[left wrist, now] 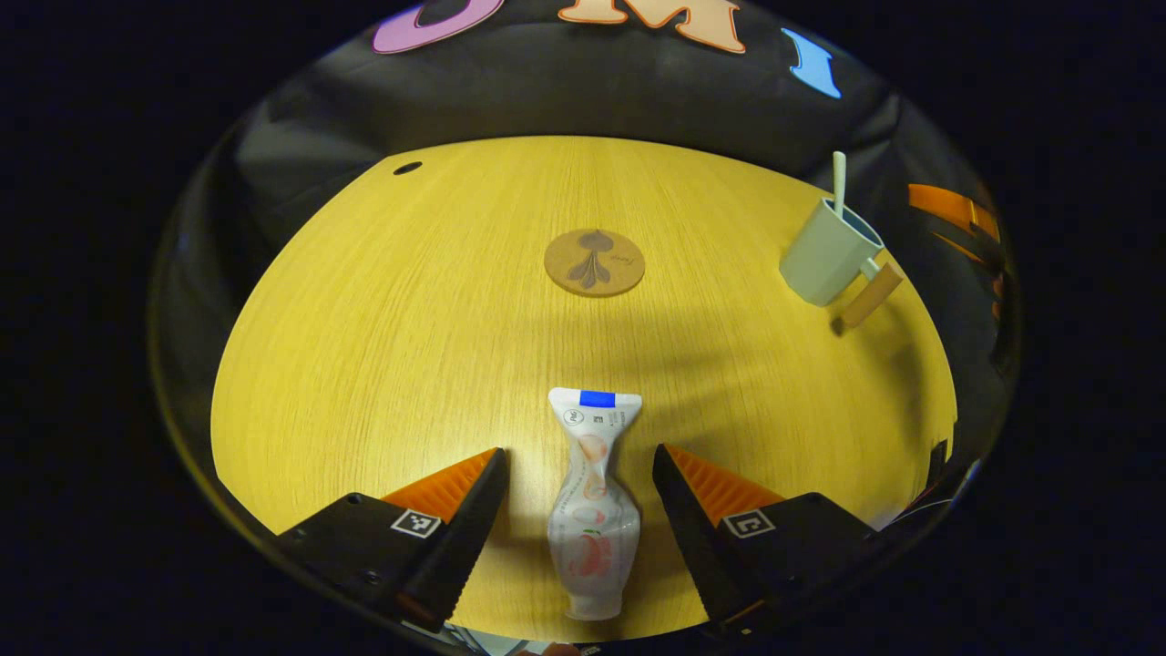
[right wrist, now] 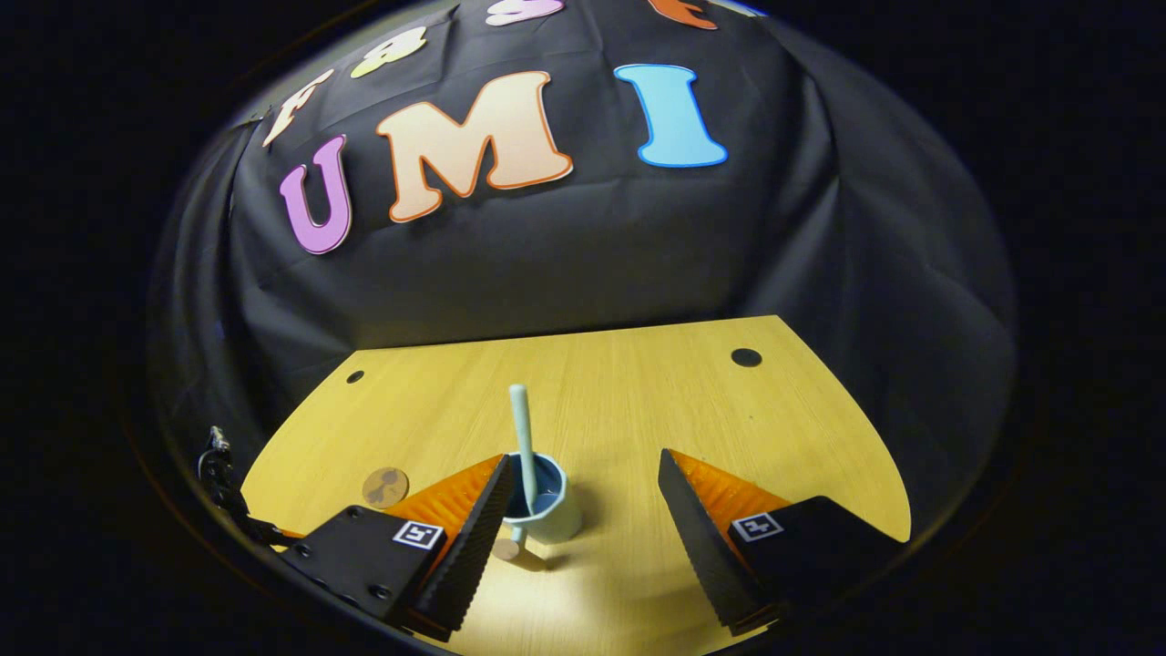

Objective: Put the toothbrush and toothpaste on the desktop into the cup, then pick up the cup and place it on the coaster on the desktop.

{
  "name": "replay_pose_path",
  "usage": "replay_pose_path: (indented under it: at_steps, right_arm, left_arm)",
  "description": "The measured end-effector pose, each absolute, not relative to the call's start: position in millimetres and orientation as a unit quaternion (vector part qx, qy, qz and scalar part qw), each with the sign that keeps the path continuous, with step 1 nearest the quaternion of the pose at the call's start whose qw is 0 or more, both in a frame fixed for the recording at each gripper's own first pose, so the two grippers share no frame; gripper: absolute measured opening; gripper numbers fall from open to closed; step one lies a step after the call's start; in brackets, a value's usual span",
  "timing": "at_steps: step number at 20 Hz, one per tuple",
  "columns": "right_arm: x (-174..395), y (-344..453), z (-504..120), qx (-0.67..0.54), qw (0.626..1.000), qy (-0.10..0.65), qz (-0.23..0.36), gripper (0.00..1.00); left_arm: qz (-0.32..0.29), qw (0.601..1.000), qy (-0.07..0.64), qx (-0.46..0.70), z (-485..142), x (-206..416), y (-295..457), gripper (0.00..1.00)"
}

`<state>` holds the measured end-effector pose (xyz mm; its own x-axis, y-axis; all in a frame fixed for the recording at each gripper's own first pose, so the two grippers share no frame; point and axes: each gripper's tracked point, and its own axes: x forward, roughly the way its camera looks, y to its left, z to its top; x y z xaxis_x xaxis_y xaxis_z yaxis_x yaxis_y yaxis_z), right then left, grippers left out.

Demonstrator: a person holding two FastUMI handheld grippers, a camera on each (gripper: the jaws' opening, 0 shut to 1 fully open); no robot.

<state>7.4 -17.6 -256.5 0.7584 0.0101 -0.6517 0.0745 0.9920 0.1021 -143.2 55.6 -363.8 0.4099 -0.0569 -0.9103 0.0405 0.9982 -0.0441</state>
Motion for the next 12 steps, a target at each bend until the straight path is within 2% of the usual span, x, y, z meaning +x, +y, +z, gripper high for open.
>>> replay_pose_path:
  at_steps: [1,3,4,6,8,9,10,11,12]
  right_arm:
    - [0.5,-22.3,-257.0,0.065,0.933,0.352,-0.022,0.95]
    - [-11.7,-35.7,-258.3,0.07,0.931,0.358,-0.031,0.95]
    - [-17.5,-41.5,-259.9,0.07,0.929,0.361,-0.035,0.99]
    - [-25.2,-46.9,-263.7,0.075,0.925,0.369,-0.039,0.99]
    - [-30.0,-48.5,-266.6,0.083,0.923,0.375,-0.039,0.99]
    - [-32.4,-48.7,-267.2,0.085,0.922,0.376,-0.038,0.99]
    - [-33.1,-48.0,-266.8,0.086,0.922,0.377,-0.036,0.99]
    - [-34.2,-46.7,-267.4,0.087,0.921,0.378,-0.033,0.99]
    - [-35.2,-45.9,-266.8,0.087,0.921,0.378,-0.03,0.99]
  left_arm:
    - [-0.035,0.84,0.542,0.005,-365.9,-139.2,55.5,0.96]
    - [-0.046,0.836,0.547,0.02,-367.7,-137.5,52.2,0.95]
    - [-0.049,0.834,0.549,0.024,-368.1,-136.3,51.0,0.95]
    - [-0.051,0.831,0.554,0.024,-367.6,-135.4,47.7,0.88]
    - [-0.05,0.828,0.559,0.022,-368.0,-134.0,43.2,0.69]
    - [-0.049,0.825,0.562,0.023,-369.8,-134.1,41.7,0.54]
    - [-0.053,0.825,0.563,0.019,-367.7,-132.4,39.4,0.47]
    - [-0.058,0.823,0.565,0.023,-369.0,-133.3,37.8,0.3]
    - [-0.065,0.82,0.568,0.028,-368.9,-135.4,36.3,0.21]
